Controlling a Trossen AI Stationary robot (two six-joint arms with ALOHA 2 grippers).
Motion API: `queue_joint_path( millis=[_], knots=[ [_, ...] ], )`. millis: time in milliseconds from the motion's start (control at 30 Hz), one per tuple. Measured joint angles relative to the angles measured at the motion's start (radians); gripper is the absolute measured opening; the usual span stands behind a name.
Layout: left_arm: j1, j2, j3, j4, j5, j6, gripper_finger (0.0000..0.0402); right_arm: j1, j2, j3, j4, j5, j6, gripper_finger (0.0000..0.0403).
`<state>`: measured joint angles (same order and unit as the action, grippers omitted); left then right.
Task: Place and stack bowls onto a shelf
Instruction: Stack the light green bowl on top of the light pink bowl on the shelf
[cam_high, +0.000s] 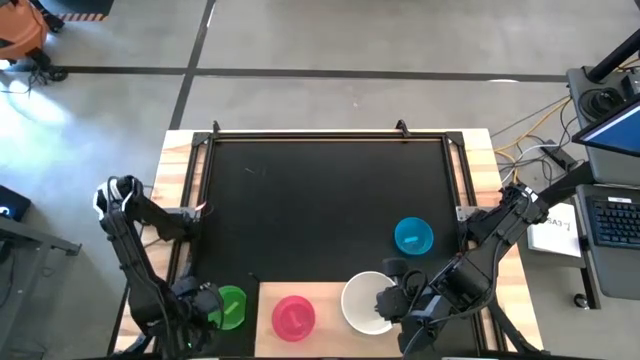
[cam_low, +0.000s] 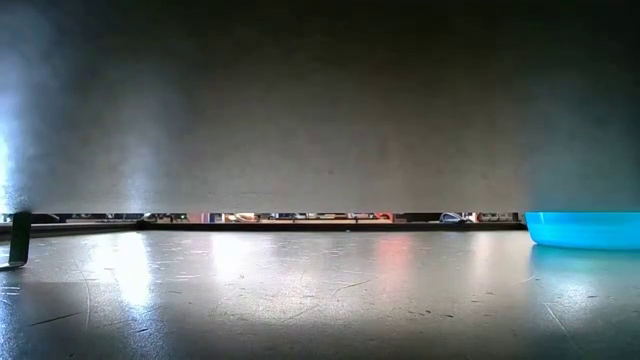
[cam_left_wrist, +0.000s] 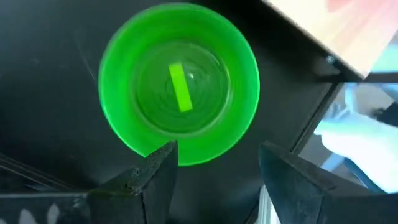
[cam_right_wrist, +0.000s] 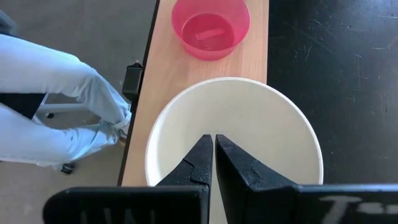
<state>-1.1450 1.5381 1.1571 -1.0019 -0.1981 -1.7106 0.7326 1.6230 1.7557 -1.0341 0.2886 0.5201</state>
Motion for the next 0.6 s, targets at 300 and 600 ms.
queue_joint_path(
  millis=[300, 600],
  knots=[
    [-0.055, 0.146, 0.033, 0.099, 0.052, 0.381, 0.0206, 0.0, 0.0, 0.0, 0.0, 0.0, 0.0, 0.0009],
    [-0.056, 0.254, 0.039, 0.079, 0.023, 0.46, 0.0206, 0.0, 0.0, 0.0, 0.0, 0.0, 0.0, 0.0009]
  ],
)
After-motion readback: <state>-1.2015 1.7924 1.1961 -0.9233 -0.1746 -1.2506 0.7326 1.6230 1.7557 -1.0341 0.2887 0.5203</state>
